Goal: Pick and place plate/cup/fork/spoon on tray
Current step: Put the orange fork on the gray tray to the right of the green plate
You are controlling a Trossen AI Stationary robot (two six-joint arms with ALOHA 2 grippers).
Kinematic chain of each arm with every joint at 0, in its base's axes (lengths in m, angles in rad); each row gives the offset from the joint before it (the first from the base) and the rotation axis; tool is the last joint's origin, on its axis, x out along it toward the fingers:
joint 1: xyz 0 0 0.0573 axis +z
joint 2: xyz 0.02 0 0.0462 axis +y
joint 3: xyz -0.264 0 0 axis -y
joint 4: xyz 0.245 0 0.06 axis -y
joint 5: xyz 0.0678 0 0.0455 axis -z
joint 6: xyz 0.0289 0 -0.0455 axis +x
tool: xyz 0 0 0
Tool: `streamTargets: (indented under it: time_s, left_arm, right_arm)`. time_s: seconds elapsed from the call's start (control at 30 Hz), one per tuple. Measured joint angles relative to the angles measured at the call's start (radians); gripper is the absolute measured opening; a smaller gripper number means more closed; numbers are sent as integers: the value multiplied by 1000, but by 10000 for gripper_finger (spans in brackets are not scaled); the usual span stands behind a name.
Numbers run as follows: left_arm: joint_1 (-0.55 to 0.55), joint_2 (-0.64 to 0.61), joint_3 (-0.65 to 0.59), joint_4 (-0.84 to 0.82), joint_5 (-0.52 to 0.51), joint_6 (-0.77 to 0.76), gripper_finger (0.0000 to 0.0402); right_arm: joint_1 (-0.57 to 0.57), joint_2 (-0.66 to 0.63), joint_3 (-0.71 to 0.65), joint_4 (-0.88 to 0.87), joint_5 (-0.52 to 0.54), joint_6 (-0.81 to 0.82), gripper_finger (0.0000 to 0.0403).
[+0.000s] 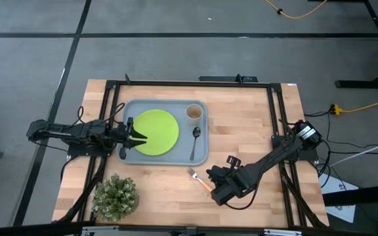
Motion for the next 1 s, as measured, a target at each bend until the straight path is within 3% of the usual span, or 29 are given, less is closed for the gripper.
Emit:
streamTargets:
  time_s: [0.4, 0.67, 0.87, 1.0]
  left_arm:
    - [0, -1, 0, 1, -2, 0, 86]
    - [0, -1, 0, 2, -2, 0, 86]
    - [0, -1, 0, 2, -2, 0, 86]
    - [0, -1, -1, 2, -2, 0, 86]
  right_arm:
    - [-12, 0, 0, 88, 95, 57, 60]
    - [-18, 0, 0, 85, 2, 185, 60]
    - [-18, 5, 0, 93, -2, 349, 60]
    - [-18, 37, 0, 134, -9, 372, 60]
